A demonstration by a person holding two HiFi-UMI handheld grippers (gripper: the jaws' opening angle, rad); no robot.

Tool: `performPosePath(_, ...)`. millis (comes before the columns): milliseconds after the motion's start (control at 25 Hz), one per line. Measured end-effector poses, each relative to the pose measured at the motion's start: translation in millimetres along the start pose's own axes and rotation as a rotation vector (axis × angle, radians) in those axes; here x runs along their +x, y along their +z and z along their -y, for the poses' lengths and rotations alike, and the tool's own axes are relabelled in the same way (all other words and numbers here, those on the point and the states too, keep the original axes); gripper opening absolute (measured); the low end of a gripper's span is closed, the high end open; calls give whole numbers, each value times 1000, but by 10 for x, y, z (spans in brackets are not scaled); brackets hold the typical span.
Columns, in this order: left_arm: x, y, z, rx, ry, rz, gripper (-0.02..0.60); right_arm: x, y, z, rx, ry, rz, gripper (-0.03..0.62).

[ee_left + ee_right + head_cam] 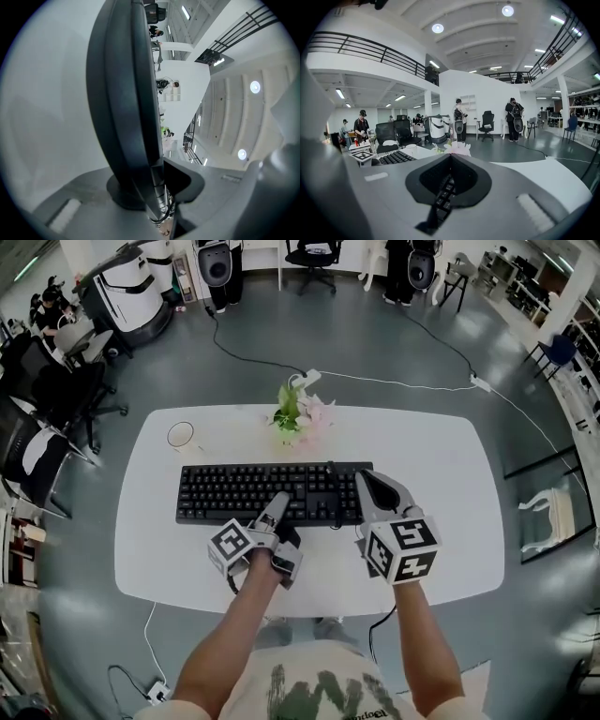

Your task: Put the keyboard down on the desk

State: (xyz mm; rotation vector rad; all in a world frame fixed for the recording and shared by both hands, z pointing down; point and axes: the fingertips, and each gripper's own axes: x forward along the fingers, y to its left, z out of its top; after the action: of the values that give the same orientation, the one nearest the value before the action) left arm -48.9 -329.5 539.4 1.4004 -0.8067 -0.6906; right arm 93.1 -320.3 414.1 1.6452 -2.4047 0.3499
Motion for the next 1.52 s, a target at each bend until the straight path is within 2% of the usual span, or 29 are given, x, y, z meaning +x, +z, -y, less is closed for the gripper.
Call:
performPosePath(200,41,-36,-192,14,48,-7,94,43,-95,-11,3,10,-19,-1)
performPosePath(560,103,-60,-452,-14,108,4,95,70,-222,12,15,19,-57,-1)
performPosePath(1240,222,-30,-758,-38,178,9,95,137,-445,59,23,31,-98,-1)
performPosePath(1520,242,-29,-741,-48,176,-3,95,157,-471,29,28,44,-111,-1)
